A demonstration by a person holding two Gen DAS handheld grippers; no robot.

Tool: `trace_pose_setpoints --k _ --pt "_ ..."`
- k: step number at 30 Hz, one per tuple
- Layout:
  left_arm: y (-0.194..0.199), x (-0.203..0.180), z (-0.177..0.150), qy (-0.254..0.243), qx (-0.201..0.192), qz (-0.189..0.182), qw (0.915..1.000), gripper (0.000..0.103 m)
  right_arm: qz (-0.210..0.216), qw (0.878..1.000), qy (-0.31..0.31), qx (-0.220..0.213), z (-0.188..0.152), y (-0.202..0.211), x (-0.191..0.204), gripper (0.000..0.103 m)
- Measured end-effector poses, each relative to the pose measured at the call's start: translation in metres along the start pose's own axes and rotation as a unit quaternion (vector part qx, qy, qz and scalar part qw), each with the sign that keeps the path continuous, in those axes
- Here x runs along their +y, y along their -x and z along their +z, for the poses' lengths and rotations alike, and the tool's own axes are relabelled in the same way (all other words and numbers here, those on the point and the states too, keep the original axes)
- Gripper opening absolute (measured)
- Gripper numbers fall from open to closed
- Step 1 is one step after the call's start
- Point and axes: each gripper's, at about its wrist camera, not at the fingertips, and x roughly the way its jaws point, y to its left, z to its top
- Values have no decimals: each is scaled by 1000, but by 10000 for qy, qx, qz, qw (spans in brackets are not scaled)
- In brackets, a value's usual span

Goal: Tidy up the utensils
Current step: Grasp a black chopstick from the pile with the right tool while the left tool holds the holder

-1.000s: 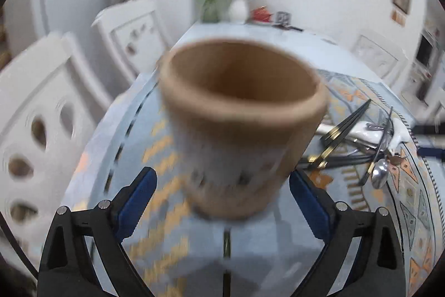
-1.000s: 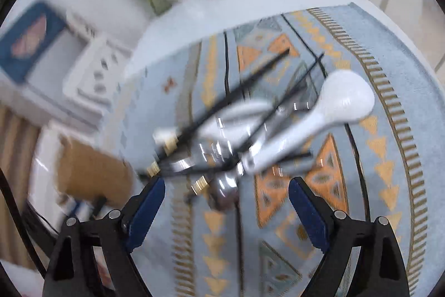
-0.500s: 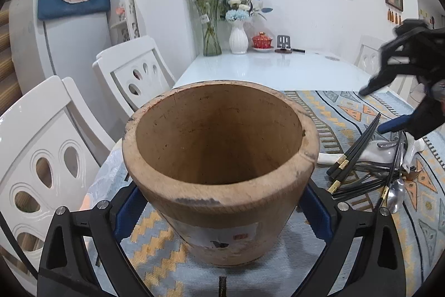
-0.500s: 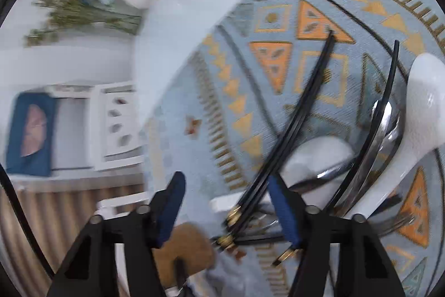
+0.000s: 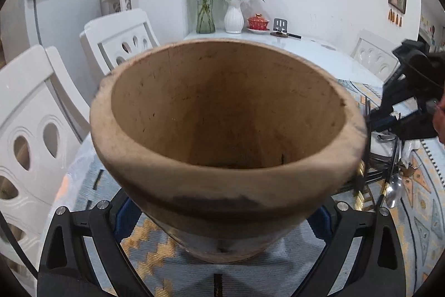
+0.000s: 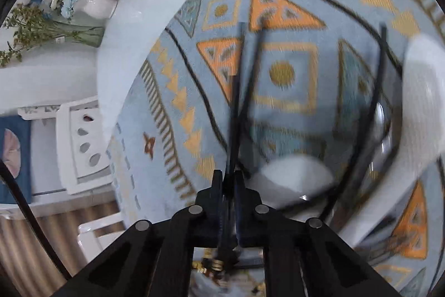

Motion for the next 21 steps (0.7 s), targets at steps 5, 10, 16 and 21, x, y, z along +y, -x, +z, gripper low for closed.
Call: trace_pose_setpoints --k 5,10,16,21 --pt "1 1 -1 41 -13 -92 9999 97 71 9967 624 523 -34 0 11 6" --pt "1 4 -1 81 -12 -155 9998 97 -41 9958 703 589 -58 3 1 6" --pt "1 3 -1 88 -18 -163 9998 97 -21 9967 467 668 -67 1 -15 7" --pt "1 3 -1 79 -18 -154 9998 97 -19 9966 391 728 -73 4 -20 8"
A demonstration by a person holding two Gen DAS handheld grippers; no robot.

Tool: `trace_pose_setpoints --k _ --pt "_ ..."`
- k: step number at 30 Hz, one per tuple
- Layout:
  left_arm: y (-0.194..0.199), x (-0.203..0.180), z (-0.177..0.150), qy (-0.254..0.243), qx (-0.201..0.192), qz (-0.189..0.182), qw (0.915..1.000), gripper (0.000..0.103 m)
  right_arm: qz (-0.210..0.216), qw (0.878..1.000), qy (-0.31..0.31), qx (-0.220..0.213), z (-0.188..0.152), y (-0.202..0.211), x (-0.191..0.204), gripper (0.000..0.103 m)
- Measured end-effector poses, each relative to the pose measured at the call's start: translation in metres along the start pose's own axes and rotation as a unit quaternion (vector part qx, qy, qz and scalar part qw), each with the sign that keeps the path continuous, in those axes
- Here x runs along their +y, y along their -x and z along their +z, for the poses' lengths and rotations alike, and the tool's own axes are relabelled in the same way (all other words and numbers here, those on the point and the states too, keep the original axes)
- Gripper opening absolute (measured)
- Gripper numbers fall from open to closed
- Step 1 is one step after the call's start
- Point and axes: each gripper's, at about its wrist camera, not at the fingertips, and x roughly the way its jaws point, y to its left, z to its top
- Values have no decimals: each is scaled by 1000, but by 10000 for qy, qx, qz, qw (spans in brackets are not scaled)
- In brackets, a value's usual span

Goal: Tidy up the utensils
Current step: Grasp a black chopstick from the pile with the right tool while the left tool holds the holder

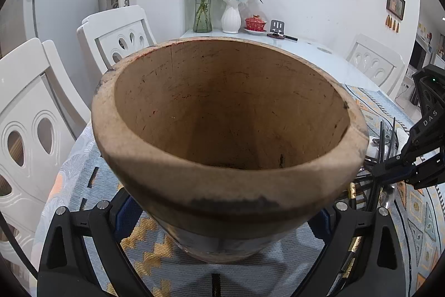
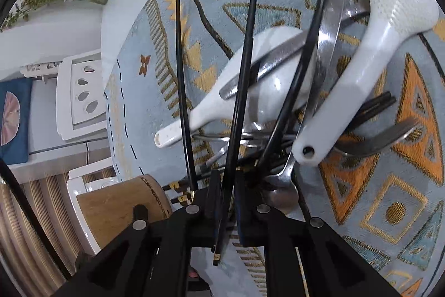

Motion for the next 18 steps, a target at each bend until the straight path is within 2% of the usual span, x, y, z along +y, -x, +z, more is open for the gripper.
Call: trace_pose_setpoints --k 5,9,11,18 --pt "0 0 0 0 -9 7 10000 97 26 9994 276 -216 -10 2 4 8" --pt "0 0 1 -2 -10 9 10000 97 210 9991 329 -178 -20 4 3 8" --pt "0 0 1 -6 -9 13 10000 97 148 9993 326 -97 -24 2 -1 8" --pt "0 0 1 -2 -8 9 10000 97 148 9985 449 -274 -33 8 -4 8"
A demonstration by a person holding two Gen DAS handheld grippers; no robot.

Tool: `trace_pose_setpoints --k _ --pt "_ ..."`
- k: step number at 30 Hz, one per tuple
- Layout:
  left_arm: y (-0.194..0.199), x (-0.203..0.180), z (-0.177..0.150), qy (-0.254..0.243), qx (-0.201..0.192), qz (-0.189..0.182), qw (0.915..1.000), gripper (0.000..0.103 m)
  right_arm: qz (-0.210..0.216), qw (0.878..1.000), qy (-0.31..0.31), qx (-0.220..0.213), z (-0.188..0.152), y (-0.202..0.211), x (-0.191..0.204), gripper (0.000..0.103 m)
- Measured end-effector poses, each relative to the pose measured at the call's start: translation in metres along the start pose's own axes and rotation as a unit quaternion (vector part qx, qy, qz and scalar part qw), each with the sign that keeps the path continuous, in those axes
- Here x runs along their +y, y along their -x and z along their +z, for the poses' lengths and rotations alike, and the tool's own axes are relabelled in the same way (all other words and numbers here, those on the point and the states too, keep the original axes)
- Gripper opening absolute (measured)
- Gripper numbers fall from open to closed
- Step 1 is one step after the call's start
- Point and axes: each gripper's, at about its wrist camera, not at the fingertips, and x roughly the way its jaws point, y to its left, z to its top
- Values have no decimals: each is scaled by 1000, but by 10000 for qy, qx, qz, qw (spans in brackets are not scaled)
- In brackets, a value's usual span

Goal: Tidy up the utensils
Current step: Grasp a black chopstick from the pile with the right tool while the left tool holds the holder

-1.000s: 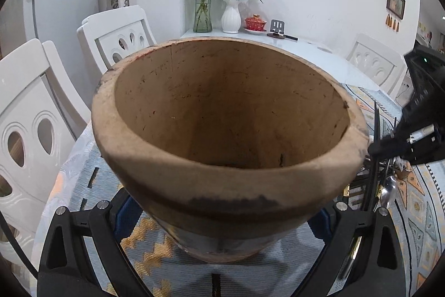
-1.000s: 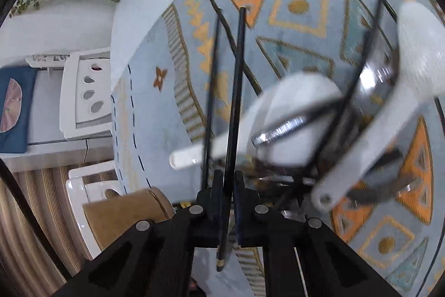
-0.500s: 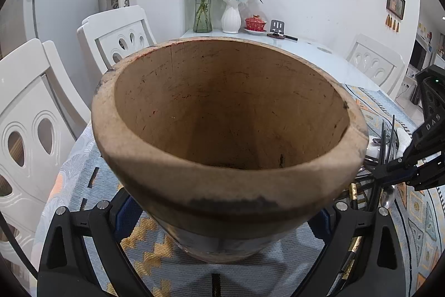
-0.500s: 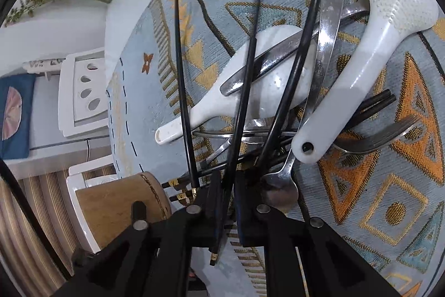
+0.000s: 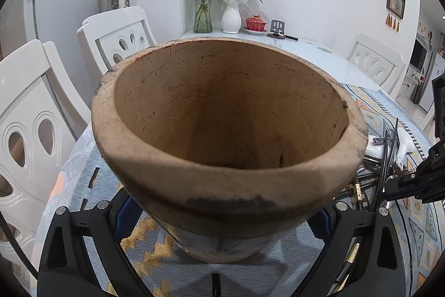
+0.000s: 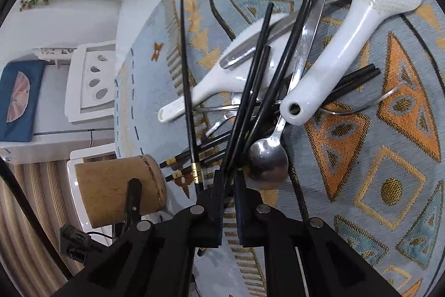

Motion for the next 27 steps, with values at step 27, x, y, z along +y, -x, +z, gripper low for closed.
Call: trace_pose_setpoints --k 27 --pt "-1 0 -1 0 13 -8 10000 97 -107 9999 -7 97 -27 -2 2 14"
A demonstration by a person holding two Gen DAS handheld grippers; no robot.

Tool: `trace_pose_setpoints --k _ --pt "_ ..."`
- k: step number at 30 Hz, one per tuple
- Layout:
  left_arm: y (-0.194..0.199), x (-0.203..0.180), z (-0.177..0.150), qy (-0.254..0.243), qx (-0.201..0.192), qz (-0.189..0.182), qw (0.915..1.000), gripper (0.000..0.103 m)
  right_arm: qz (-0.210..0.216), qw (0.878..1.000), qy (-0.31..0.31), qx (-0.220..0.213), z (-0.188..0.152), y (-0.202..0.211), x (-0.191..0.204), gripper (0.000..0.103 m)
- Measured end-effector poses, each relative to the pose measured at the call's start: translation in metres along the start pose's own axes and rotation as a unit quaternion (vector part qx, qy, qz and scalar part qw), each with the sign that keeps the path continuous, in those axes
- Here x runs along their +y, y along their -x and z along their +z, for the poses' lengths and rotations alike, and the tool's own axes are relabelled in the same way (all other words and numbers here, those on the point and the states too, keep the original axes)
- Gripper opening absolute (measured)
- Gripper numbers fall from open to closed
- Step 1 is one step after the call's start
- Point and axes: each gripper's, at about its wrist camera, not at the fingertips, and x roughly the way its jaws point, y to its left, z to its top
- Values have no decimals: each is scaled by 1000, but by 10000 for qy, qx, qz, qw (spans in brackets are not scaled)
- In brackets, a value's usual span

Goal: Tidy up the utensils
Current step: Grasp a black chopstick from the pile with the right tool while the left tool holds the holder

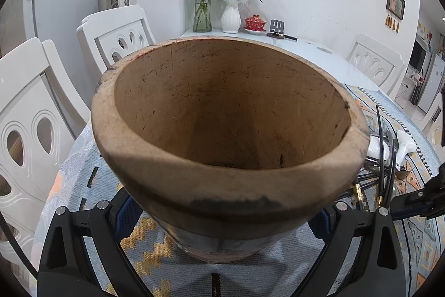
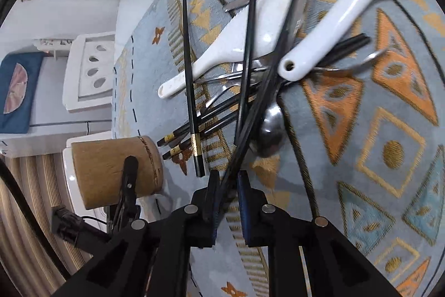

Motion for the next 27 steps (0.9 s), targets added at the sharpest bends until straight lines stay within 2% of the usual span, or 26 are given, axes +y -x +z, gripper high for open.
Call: trace_pose_setpoints --k 4,7,10,15,18,21,24,26,27 --pt "0 0 0 0 0 1 10000 98 -260 9996 -41 -107 -1 7 -7 11" --pt "0 0 0 2 0 -2 10000 98 -31 9996 -251 -139 2 11 -15 11" --pt "0 0 0 2 1 -2 10000 98 318 9986 -403 110 6 2 -15 11" --pt "0 0 0 10 8 -14 10000 98 -84 9994 -255 231 5 -16 -2 15" --pt "0 -1 -2 17 13 -27 10000 98 -9 9997 -224 111 7 -24 -1 14" --pt "0 -1 -2 20 14 -29 10000 98 -170 9999 33 -8 5 -19 9 10" --pt "0 -1 -1 17 14 -25 10000 98 112 9997 209 -22 1 -9 17 8" --pt "-1 -1 -1 22 18 -32 10000 98 -256 9987 432 -60 1 -3 21 8" --pt "-1 -1 -1 24 22 -36 10000 98 -88 9995 312 -29 2 -2 18 8"
